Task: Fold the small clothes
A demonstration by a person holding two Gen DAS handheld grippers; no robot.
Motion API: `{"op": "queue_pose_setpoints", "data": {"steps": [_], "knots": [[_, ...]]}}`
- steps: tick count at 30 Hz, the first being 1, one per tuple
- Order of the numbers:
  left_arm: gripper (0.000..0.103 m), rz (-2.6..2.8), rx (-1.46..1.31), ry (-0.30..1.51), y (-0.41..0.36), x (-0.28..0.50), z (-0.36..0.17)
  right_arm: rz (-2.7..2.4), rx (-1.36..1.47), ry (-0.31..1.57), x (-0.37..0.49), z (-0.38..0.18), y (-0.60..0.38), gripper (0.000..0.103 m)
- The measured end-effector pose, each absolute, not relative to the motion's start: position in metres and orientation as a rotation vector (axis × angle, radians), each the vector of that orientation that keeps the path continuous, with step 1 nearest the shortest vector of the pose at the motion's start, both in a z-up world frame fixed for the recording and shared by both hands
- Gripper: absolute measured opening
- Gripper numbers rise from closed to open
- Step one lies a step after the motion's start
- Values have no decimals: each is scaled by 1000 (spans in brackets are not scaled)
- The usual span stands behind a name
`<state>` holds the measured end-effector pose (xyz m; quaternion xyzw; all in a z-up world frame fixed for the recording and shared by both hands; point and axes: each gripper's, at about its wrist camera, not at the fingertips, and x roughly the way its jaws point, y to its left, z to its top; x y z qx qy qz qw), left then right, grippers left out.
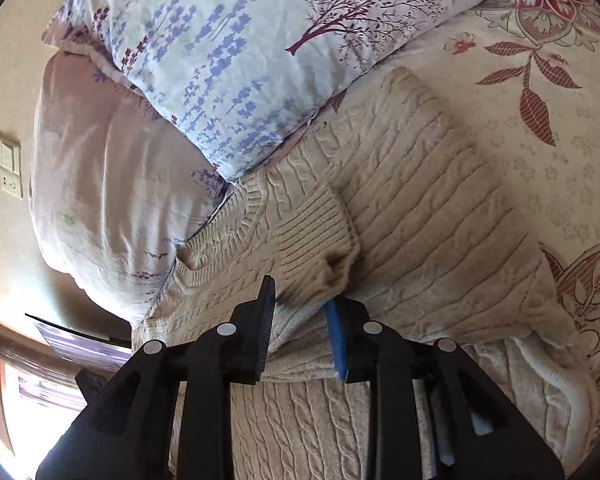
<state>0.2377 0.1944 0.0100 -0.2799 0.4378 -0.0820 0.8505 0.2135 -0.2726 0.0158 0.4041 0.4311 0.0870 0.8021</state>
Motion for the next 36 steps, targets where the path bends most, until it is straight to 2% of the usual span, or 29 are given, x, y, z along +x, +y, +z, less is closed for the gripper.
{"op": "queue_pose_setpoints", "data": {"steps": [2, 3, 4, 5, 9, 15, 17, 20, 21, 22, 23, 24, 25, 27, 36], "knots": [[36, -174, -602, 928, 196, 241, 9, 168, 850, 921, 215, 13, -272, 24], [28, -176, -600, 931, 194, 244, 9, 159, 830, 925, 218, 13, -271, 18], [13, -182, -595, 932, 193, 246, 8, 152, 805, 923, 219, 16, -269, 9], [11, -186, -592, 927, 192, 248, 9, 170, 787, 898, 218, 21, -266, 8], [8, -162, -632, 863, 205, 243, 13, 254, 700, 703, 202, 55, -255, 8], [8, -121, -650, 880, 212, 244, 1, 45, 620, 865, 213, 21, -266, 7], [9, -116, -636, 881, 209, 244, 0, 40, 620, 867, 210, 17, -271, 3], [17, -115, -608, 885, 207, 241, 4, 17, 586, 867, 199, 25, -272, 7], [24, -112, -606, 876, 208, 237, 7, 20, 575, 856, 192, 30, -274, 14], [37, -122, -604, 865, 209, 231, 10, 31, 571, 840, 184, 35, -276, 22], [44, -131, -601, 851, 211, 223, 14, 46, 577, 823, 175, 40, -279, 43], [56, -140, -598, 832, 213, 213, 19, 63, 588, 802, 164, 44, -284, 60], [61, -159, -591, 814, 215, 202, 24, 81, 597, 779, 155, 48, -287, 63], [63, -211, -559, 799, 216, 179, 30, 127, 588, 754, 132, 56, -297, 64], [62, -329, -515, 835, 213, 69, 14, 174, 559, 836, 49, 33, -344, 63]]}}
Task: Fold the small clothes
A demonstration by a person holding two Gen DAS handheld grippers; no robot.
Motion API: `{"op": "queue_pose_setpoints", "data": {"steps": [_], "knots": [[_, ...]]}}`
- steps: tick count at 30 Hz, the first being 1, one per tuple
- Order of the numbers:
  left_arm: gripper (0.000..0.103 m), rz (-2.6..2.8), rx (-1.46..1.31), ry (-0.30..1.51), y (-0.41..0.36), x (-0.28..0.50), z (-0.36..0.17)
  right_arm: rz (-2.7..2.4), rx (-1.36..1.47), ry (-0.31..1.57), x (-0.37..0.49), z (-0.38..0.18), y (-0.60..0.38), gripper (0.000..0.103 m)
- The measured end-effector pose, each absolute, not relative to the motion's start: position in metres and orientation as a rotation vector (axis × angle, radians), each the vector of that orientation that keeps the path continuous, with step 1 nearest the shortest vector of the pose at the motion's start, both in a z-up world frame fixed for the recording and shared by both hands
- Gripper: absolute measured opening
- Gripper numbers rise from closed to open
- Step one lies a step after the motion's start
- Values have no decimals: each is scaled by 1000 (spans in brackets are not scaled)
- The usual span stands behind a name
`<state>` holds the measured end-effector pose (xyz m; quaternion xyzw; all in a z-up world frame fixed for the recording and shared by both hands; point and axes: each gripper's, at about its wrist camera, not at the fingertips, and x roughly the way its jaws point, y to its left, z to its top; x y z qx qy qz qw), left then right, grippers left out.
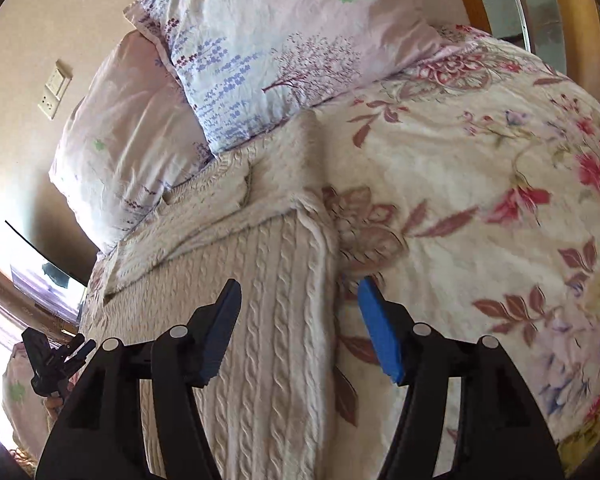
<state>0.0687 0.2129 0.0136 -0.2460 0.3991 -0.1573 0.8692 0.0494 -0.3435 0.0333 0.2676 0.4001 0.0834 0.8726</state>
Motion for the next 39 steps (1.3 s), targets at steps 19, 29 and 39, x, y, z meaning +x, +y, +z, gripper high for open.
{"op": "queue_pose_setpoints", "data": {"steps": [19, 29, 39], "knots": [[43, -573, -693, 864, 168, -8, -13, 535, 819, 863, 4, -6, -326, 37], [28, -630, -729, 896, 159, -30, -24, 580, 768, 943, -30, -15, -310, 24], [11, -650, -671, 931, 143, -32, -20, 591, 726, 929, -36, -11, -299, 9]]}}
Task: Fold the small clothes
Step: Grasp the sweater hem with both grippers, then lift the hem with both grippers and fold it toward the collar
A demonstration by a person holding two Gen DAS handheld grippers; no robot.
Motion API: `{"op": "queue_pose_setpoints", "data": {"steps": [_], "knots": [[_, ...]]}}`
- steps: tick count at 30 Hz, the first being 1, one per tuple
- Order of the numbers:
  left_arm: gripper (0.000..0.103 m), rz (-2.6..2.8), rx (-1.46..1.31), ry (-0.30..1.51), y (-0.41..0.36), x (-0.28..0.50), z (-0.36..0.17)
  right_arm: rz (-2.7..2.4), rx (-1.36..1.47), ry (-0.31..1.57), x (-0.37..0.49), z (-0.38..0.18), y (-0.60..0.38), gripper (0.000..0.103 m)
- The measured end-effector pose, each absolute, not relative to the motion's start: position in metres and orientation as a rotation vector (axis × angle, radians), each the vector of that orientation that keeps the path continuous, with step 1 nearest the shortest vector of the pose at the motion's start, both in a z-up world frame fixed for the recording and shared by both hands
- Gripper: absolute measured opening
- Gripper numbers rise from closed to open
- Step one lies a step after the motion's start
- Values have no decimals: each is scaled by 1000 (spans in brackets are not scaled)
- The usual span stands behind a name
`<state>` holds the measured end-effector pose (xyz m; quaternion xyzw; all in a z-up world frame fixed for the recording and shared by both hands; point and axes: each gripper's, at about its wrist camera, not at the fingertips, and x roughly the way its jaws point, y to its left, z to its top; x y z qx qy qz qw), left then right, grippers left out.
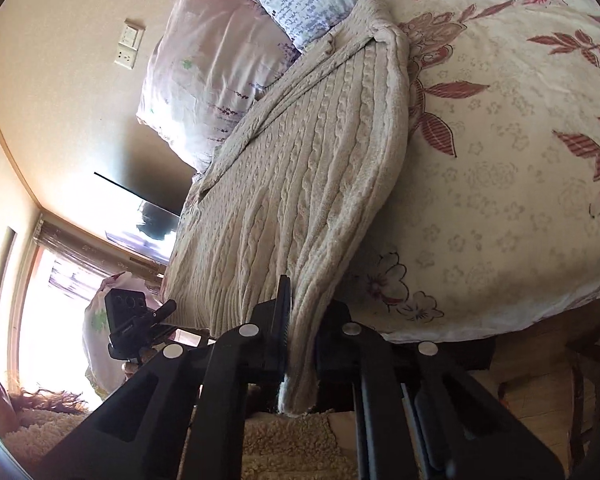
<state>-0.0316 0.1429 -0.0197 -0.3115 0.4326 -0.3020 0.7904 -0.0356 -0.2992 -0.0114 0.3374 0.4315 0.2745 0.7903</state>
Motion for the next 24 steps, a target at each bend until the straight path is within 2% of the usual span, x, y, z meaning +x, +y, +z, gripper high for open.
{"op": "queue_pose_setpoints", "data": {"steps": [3, 15, 24], "knots": [[7, -643, -658, 917, 144, -32, -15, 582, 690, 874, -36, 1, -296, 8], [6, -570, -651, 781, 172, -17, 21, 507, 635, 610, -34, 47, -311, 8], [6, -482, -593, 622, 181, 30, 82, 445, 597, 438, -3, 90, -317, 8]]}}
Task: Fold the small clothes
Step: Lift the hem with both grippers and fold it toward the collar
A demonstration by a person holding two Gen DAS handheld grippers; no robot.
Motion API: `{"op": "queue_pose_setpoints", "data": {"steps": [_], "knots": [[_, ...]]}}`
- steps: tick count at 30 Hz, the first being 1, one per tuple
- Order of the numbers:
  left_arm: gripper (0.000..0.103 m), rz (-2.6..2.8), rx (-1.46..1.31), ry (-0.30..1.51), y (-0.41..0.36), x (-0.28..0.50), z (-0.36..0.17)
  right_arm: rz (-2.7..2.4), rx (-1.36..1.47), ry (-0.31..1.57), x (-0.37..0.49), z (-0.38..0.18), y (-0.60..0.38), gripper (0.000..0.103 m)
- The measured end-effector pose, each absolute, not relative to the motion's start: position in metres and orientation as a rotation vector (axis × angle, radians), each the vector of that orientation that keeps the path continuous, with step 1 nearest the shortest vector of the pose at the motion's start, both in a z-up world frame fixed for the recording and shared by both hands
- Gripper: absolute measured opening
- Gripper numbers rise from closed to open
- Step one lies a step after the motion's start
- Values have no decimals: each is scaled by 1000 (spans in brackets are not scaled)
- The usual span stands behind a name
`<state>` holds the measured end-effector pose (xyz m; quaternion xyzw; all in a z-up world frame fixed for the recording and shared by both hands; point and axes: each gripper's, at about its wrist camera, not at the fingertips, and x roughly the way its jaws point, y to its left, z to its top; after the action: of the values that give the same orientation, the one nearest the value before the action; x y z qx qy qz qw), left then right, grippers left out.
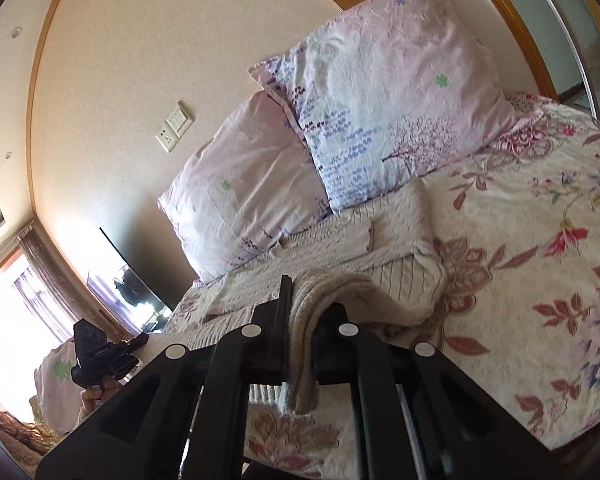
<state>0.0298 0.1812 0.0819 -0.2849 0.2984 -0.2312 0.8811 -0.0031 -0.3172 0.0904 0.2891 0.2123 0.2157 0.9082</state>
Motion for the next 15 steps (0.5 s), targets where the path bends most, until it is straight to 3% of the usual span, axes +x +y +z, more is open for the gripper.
{"op": "queue_pose_setpoints", "data": {"steps": [9, 15], "knots": [[6, -397, -524, 561, 171, 121, 122, 374, 585, 403, 71, 115, -316, 8], [6, -336, -542, 579, 169, 191, 112, 314, 594, 435, 133, 113, -313, 8]]}}
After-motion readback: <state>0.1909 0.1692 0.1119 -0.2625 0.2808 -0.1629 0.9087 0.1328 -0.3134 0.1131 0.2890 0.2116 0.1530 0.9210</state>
